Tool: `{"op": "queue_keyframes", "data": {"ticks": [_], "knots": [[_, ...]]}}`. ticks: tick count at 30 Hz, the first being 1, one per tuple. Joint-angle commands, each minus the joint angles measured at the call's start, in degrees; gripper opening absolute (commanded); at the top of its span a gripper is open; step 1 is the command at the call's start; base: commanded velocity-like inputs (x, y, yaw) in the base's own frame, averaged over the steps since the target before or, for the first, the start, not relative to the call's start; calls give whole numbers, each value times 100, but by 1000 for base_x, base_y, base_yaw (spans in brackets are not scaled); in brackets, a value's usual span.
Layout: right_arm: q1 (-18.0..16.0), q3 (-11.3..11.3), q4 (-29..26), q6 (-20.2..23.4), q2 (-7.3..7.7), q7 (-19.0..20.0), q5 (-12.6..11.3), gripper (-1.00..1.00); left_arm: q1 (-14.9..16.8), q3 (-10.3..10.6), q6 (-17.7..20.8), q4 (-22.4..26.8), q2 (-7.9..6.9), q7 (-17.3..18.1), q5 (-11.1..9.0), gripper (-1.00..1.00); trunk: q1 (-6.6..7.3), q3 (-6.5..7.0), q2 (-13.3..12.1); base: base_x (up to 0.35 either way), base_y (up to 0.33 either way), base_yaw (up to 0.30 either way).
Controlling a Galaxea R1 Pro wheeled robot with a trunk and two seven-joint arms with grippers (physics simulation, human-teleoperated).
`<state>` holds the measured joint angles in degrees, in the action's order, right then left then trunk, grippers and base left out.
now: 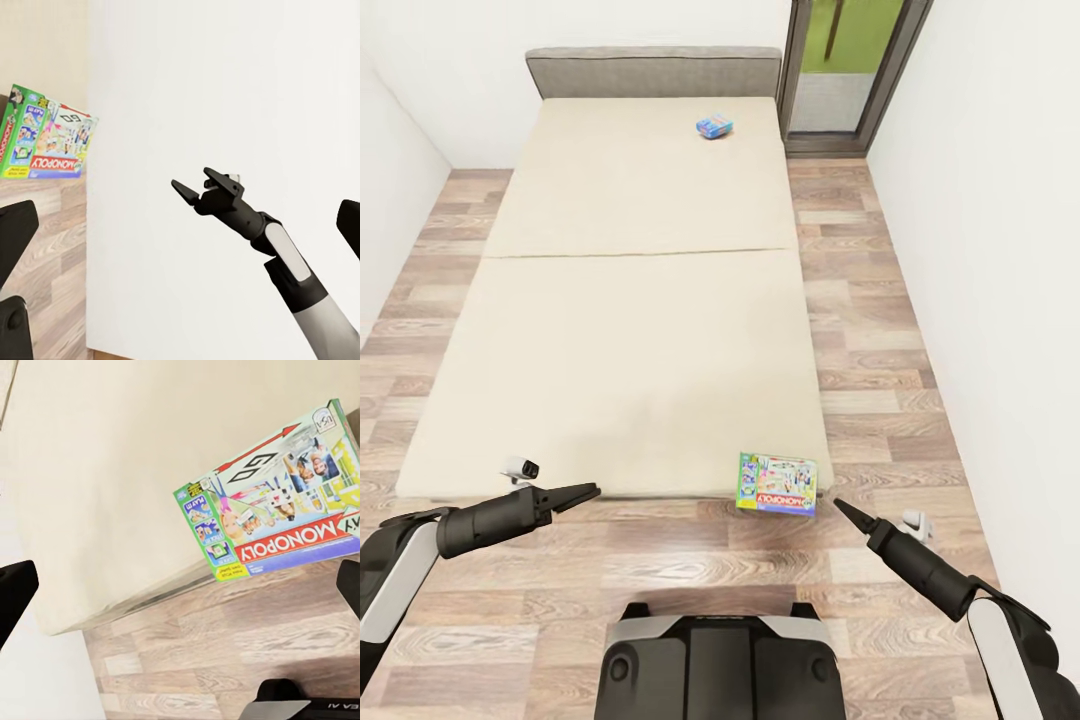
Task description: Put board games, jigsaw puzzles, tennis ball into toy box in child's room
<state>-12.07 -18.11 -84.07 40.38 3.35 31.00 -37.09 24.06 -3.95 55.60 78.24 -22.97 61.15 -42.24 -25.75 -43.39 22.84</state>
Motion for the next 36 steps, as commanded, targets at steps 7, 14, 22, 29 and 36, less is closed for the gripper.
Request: {"op": "queue_keyframes", "data": {"ticks": [7,14,22,29,36], "knots": [[-5,-9,8,41,7,11,-18,100,2,6,22,0,13,4,-4,100,-3,58,8,0,0,0],[-5,-10,8,41,6,11,-18,100,2,9,22,0,19,2,-4,100,-3,123,8,0,0,0],[-5,-9,8,40,3,8,-18,100,2,17,21,-1,20,-6,31,100,-3,196,8,0,0,0],[-5,-10,12,40,3,5,-18,100,2,2,21,-1,27,-6,170,100,-3,260,8,0,0,0],[-5,-13,11,40,3,5,-18,100,2,1,22,-1,29,-7,209,100,-3,324,8,0,0,0]]}}
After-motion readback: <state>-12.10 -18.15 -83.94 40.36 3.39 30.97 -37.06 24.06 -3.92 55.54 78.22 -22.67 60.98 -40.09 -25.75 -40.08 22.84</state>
